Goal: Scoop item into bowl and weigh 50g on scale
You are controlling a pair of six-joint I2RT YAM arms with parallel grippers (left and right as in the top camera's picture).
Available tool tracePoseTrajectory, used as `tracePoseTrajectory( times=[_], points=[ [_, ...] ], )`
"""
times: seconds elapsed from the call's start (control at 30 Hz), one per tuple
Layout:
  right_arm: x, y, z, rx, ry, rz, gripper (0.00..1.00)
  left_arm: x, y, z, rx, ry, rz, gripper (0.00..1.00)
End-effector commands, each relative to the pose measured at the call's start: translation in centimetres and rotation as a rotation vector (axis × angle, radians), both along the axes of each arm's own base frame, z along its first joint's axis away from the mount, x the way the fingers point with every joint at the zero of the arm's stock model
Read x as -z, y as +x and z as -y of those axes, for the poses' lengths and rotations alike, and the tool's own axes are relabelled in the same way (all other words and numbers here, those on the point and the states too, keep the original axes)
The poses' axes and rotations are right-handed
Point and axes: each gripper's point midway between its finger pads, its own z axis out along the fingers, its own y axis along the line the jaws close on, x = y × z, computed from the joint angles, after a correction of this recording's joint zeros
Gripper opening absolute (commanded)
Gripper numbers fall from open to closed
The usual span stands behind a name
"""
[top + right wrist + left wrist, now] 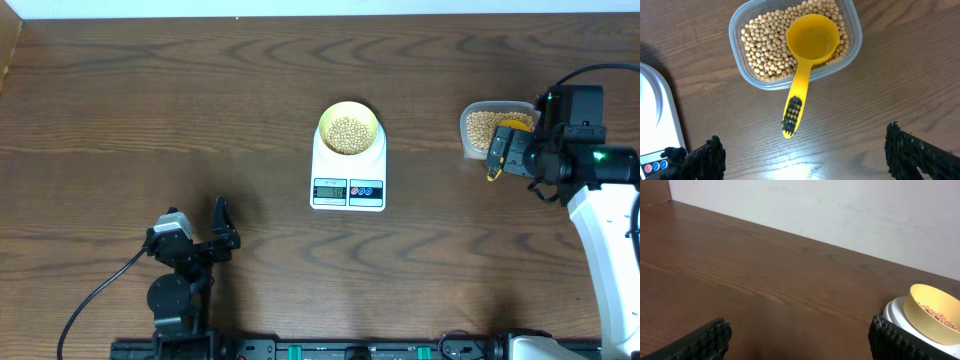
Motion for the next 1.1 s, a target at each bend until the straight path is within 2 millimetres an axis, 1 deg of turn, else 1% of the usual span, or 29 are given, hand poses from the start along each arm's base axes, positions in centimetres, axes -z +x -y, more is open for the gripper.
tracePoseTrajectory(
  times=[0.0,0.73,0.83,1.07],
  points=[
    [-0.39,-0.03,0.09,-0.009,-0.016,0.01,0.99,1.7,-0.15,0.08,0.004,0.008,-0.056,0.9],
    [-0.36,-0.01,0.07,-0.009,-0.016,0.009,0.99,1.7,-0.15,0.08,0.004,0.008,-0.056,0.9],
    [-0.63,0.44,0.09,-0.009,-0.018,0.031,0.99,1.7,-0.15,0.08,0.004,0.008,-0.056,0.9],
    [-0.78,0.23,0.41,0.001,-0.034,0.037,0.99,1.7,-0.15,0.08,0.004,0.008,-0.056,0.9]
  ],
)
